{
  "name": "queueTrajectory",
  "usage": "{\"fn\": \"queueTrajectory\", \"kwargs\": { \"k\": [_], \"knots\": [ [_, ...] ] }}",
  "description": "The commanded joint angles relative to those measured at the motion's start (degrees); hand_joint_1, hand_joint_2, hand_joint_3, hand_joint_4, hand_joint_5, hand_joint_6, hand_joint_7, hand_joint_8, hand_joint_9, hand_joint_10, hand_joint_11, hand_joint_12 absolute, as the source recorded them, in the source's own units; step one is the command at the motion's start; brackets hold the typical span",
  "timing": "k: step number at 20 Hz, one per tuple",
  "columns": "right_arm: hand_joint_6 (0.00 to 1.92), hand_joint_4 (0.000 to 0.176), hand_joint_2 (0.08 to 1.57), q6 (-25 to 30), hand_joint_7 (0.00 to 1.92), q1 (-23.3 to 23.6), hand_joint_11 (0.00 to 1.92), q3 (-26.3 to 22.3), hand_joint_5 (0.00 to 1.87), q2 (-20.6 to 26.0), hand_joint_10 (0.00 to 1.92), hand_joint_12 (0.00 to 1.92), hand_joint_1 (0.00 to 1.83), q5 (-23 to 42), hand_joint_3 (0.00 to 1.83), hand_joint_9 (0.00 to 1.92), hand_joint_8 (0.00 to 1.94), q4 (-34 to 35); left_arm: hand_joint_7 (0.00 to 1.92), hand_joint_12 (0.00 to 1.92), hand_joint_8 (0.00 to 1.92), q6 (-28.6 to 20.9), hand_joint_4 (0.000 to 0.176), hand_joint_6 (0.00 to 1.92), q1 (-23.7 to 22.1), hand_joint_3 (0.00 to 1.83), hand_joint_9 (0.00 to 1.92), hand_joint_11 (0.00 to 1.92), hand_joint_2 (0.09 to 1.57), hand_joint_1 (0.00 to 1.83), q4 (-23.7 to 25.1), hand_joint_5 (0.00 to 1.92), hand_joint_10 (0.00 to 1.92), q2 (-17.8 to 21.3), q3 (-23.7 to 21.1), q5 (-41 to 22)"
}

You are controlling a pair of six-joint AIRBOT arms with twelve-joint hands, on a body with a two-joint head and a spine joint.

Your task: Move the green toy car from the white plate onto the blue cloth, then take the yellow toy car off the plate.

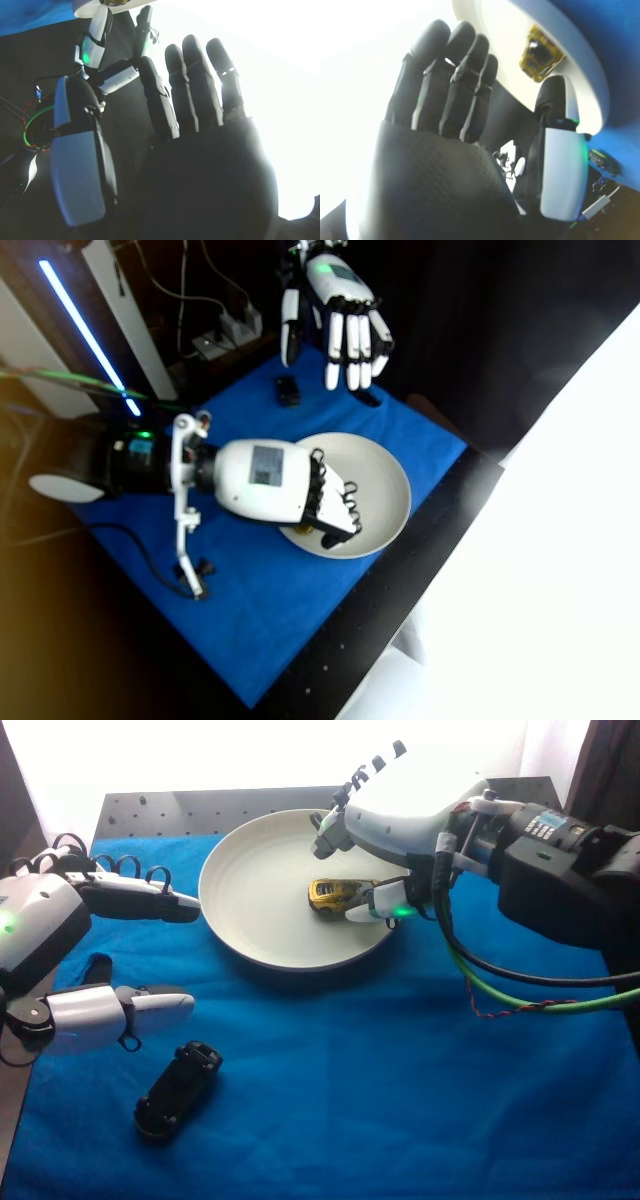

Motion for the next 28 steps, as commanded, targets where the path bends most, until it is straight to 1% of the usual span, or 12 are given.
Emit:
{"fn": "queueTrajectory", "kwargs": {
  "k": [1, 6, 9, 12, 14, 20, 21, 22, 23, 24, 27, 28],
  "knots": [
    [0.00, 0.000, 1.03, -0.3, 0.78, 1.0, 0.32, 0.3, 0.74, -0.3, 0.62, 1.46, 0.94, 6.2, 0.00, 0.57, 0.00, -0.1, 0.60, 1.35, 0.00, -0.3, 0.080, 0.00, -0.4, 0.00, 0.57, 0.03, 1.02, 0.77, 1.0, 0.74, 0.02, 0.1, 0.1, -7.3],
    [0.00, 0.000, 1.02, -0.3, 0.84, 0.9, 0.40, 1.0, 0.75, -1.1, 0.90, 1.66, 0.95, 5.2, 0.00, 0.58, 0.03, -0.1, 0.61, 1.38, 0.00, -0.3, 0.080, 0.00, -0.4, 0.00, 0.56, 0.00, 1.02, 0.77, 1.0, 0.74, 0.01, 0.1, 0.0, -7.5],
    [0.00, 0.000, 1.02, -0.3, 0.86, 0.9, 0.40, 1.4, 0.76, -1.5, 0.70, 1.55, 0.93, 4.9, 0.00, 0.65, 0.01, -0.1, 0.60, 1.31, 0.00, -0.3, 0.071, 0.00, -0.4, 0.00, 0.57, 0.02, 1.03, 0.77, 1.0, 0.74, 0.01, 0.1, -0.1, -7.6],
    [0.00, 0.000, 1.03, -0.3, 0.83, 0.9, 0.39, 1.6, 0.74, -1.7, 0.55, 1.50, 0.95, 4.6, 0.00, 0.68, 0.00, -0.1, 0.60, 1.28, 0.00, -0.3, 0.116, 0.00, -0.4, 0.00, 0.55, 0.00, 1.01, 0.79, 1.0, 0.75, 0.01, 0.1, -0.1, -7.7],
    [0.01, 0.000, 1.03, -0.3, 0.84, 0.9, 0.37, 1.8, 0.75, -1.9, 0.54, 1.53, 0.98, 4.4, 0.00, 0.69, 0.00, -0.1, 0.61, 1.31, 0.00, -0.3, 0.081, 0.00, -0.4, 0.00, 0.56, 0.00, 1.02, 0.81, 1.0, 0.75, 0.01, 0.1, -0.2, -7.8],
    [0.00, 0.000, 1.05, -0.3, 0.90, 0.9, 0.41, 2.5, 0.72, -2.5, 0.86, 1.60, 1.13, 3.8, 0.00, 0.64, 0.01, 0.1, 0.62, 1.32, 0.00, -0.3, 0.136, 0.00, -0.4, 0.00, 0.57, 0.01, 1.02, 0.78, 1.0, 0.76, 0.01, 0.1, -0.3, -8.1],
    [0.01, 0.000, 1.06, -0.3, 0.91, 0.9, 0.39, 2.7, 0.79, -2.7, 0.78, 1.54, 1.18, 3.7, 0.00, 0.65, 0.01, 0.1, 0.60, 1.28, 0.00, -0.4, 0.119, 0.00, -0.4, 0.00, 0.55, 0.00, 1.03, 0.79, 1.0, 0.75, 0.01, 0.1, -0.3, -8.2],
    [0.85, 0.000, 1.12, -0.3, 0.93, 0.9, 0.42, 2.8, 0.89, -2.7, 0.61, 1.44, 1.16, 3.6, 0.02, 0.73, 0.01, 0.2, 0.60, 1.27, 0.00, -0.4, 0.124, 0.00, -0.4, 0.00, 0.56, 0.00, 1.03, 0.79, 1.0, 0.75, 0.01, 0.1, -0.3, -8.3],
    [1.12, 0.000, 1.17, -0.3, 0.93, 0.9, 0.42, 2.9, 0.85, -2.8, 0.47, 1.36, 1.14, 3.4, 0.00, 0.77, 0.00, 0.2, 0.61, 1.27, 0.01, -0.4, 0.118, 0.00, -0.4, 0.00, 0.57, 0.00, 1.03, 0.80, 1.0, 0.75, 0.01, 0.1, -0.3, -8.3],
    [1.19, 0.000, 1.17, -0.3, 0.86, 0.9, 0.45, 3.0, 0.89, -2.8, 0.42, 1.34, 1.19, 3.3, 0.00, 0.83, 0.88, 0.2, 0.61, 1.27, 0.01, -0.4, 0.115, 0.00, -0.4, 0.00, 0.57, 0.00, 1.03, 0.80, 1.0, 0.75, 0.02, 0.1, -0.3, -8.3],
    [1.28, 0.000, 1.19, -0.3, 0.79, 0.9, 0.47, 3.3, 0.88, -3.0, 0.30, 1.25, 1.20, 2.9, 0.00, 0.88, 1.17, 0.2, 0.59, 1.21, 0.00, -0.5, 0.129, 0.00, -0.4, 0.00, 0.54, 0.00, 1.04, 0.79, 1.0, 0.75, 0.00, 0.1, -0.4, -8.4],
    [1.28, 0.000, 1.19, -0.3, 0.78, 0.9, 0.49, 3.3, 0.85, -3.1, 1.19, 1.27, 1.32, 2.9, 0.00, 0.78, 1.12, 0.2, 0.59, 1.21, 0.00, -0.5, 0.119, 0.00, -0.4, 0.00, 0.55, 0.00, 1.04, 0.81, 1.0, 0.76, 0.00, 0.1, -0.4, -8.4]
  ]
}}
